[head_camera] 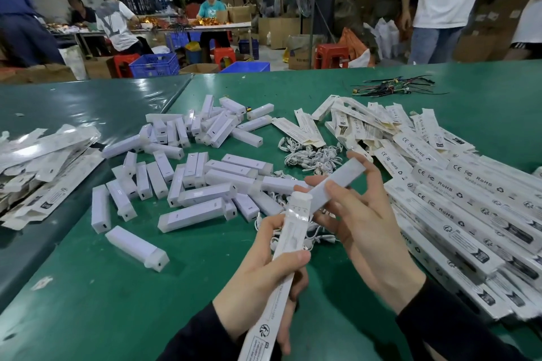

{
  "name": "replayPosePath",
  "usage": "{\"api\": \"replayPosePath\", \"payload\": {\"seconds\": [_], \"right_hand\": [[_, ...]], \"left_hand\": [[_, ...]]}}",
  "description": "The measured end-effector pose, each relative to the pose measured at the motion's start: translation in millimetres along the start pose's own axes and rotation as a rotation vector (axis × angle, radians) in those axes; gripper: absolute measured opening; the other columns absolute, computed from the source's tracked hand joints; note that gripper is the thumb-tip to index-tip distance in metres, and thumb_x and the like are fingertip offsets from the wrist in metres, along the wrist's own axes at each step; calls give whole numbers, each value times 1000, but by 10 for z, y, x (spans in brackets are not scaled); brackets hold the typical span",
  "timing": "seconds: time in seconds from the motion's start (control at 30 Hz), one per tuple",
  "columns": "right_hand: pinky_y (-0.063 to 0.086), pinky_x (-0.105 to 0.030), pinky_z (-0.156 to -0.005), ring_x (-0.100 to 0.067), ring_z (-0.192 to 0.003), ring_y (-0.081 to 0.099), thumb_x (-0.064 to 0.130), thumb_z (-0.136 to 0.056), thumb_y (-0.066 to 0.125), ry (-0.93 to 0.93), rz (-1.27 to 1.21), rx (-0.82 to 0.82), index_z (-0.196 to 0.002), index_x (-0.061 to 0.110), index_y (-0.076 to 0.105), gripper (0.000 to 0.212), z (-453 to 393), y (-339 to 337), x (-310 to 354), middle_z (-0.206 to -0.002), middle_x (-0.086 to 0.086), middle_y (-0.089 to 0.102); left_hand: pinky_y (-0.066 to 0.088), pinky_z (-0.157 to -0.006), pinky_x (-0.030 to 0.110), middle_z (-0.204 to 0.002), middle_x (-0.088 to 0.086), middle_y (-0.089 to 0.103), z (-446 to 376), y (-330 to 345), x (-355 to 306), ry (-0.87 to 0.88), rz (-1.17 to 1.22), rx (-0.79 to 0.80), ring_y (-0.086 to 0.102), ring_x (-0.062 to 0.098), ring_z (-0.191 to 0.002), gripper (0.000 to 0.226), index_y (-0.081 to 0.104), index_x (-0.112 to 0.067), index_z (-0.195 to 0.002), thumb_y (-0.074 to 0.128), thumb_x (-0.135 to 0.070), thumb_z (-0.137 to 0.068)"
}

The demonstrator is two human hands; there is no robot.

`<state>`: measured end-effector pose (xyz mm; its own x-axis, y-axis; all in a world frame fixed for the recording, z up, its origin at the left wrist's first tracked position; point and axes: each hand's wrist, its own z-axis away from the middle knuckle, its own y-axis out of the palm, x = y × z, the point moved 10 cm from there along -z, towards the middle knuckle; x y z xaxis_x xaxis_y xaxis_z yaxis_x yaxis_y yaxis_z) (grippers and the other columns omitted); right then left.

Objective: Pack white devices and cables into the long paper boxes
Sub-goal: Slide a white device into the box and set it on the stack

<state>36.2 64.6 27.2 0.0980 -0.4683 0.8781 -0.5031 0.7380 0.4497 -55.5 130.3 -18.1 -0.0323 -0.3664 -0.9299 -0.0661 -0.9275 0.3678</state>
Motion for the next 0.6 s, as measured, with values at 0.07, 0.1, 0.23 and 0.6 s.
{"api": "replayPosePath", "payload": {"seconds": [0.07,0.1,0.23,0.6], "right_hand": [[54,-21,-60,-19,-88,73,6,-98,52,25,56,9,-130,32,40,43,-4,-4,-7,-103,-12,74],[54,-21,-59,-18,-85,72,6,-98,52,39,90,19,-128,33,41,42,-6,-2,-15,-101,-12,75],[55,-24,-59,-20,-80,72,9,-98,52,75,183,62,-120,36,49,35,-21,16,-47,-95,-14,75],[53,-22,-66,-9,-73,66,17,-95,57,44,399,129,-89,12,79,24,10,118,-125,-86,-5,76]], "left_hand": [[45,-31,25,-69,17,44,1,5,-5,2,12,1,49,20,-28,41,44,-37,-112,65,-33,-76],[45,-31,26,-70,17,45,4,10,-4,1,14,2,49,20,-28,42,43,-37,-112,64,-33,-76],[46,-31,26,-72,18,45,9,58,-12,6,28,27,50,19,-28,42,42,-37,-115,62,-30,-78],[50,-35,29,-74,18,47,-5,57,-20,-12,90,54,50,20,-29,41,40,-33,-117,61,-29,-82]]}}
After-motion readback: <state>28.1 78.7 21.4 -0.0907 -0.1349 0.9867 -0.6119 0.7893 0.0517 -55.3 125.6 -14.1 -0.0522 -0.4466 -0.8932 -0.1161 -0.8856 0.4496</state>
